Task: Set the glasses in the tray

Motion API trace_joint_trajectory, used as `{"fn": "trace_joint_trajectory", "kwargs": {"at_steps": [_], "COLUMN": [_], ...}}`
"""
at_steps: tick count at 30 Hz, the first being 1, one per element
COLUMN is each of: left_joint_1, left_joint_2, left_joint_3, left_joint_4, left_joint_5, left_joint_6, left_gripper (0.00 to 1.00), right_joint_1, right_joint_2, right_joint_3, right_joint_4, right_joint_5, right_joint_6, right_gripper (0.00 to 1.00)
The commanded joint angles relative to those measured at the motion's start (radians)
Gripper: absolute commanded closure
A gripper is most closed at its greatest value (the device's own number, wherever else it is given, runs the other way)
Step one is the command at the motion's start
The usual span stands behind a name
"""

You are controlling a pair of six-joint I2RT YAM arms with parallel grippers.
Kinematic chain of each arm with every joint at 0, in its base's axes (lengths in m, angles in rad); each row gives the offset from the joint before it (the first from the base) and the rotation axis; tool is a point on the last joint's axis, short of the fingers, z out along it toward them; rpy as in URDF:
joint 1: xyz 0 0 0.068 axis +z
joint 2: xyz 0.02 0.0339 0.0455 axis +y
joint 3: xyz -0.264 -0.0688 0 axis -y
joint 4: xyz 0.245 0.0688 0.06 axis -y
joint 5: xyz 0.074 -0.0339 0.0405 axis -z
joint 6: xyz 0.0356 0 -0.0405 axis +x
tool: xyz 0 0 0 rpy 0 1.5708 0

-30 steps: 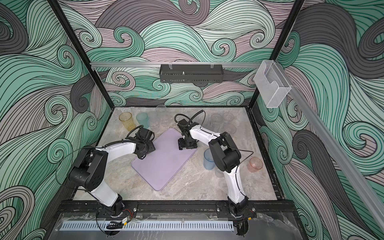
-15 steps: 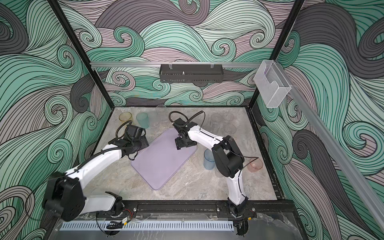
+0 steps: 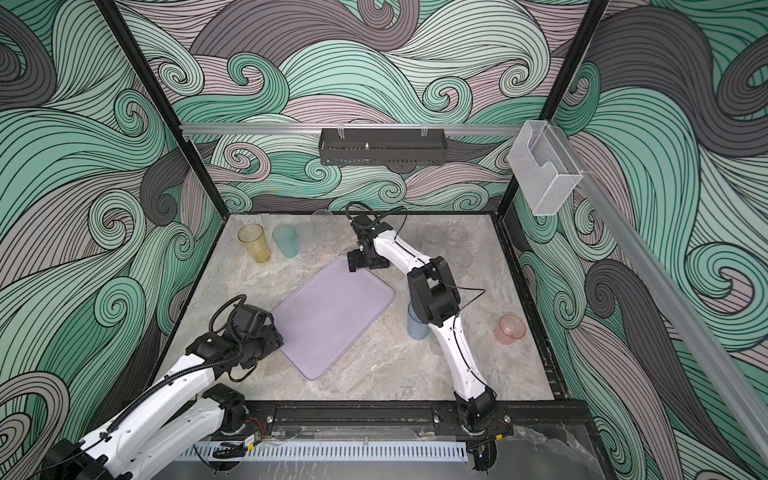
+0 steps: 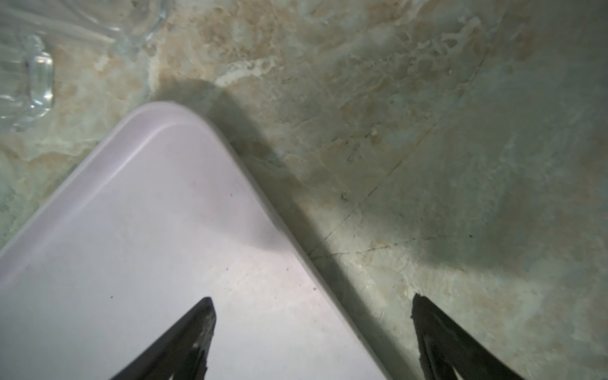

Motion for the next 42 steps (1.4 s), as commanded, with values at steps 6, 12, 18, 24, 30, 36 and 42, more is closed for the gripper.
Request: {"fn": "trace_joint_trajectory", "kwargs": {"at_steps": [6, 12, 18, 24, 30, 36, 42], "left_joint_1": [-0.025, -0.020, 0.013, 0.080, 0.122, 0.121, 0.121], "left_joint_2": [0.157, 0.346, 0.503, 0.696, 0.859, 0.952, 0.983], "left_joint_3": [-0.048, 0.058, 0.146, 0.283, 0.407, 0.484, 0.542], "left_joint_4": [0.231, 0.258, 0.348, 0.364, 0.392, 0.420, 0.414], "left_joint_5": [0.048, -0.009, -0.031, 0.001, 0.027, 0.064, 0.081], "left_joint_6": [-0.058, -0.004, 0.050, 0.128, 0.165, 0.203, 0.249], "left_gripper": [0.30, 0.30, 0.30, 0.30, 0.30, 0.30, 0.30], "right_joint_1": [-0.005, -0.001, 0.003, 0.010, 0.023, 0.050, 0.074], "right_joint_2": [0.013, -0.051, -0.174, -0.267, -0.312, -0.369, -0.418], "right_joint_3": [-0.015, -0.127, -0.306, -0.449, -0.540, -0.629, -0.688], "right_joint_4": [-0.057, -0.019, 0.066, 0.127, 0.142, 0.152, 0.161], "right_joint_5": [-0.112, -0.160, -0.178, -0.191, -0.146, -0.099, -0.046], "right_joint_6": [0.010, 0.030, 0.058, 0.078, 0.086, 0.086, 0.085], "right_gripper": [0.07, 0.09, 0.09, 0.10, 0.10, 0.10, 0.10]}}
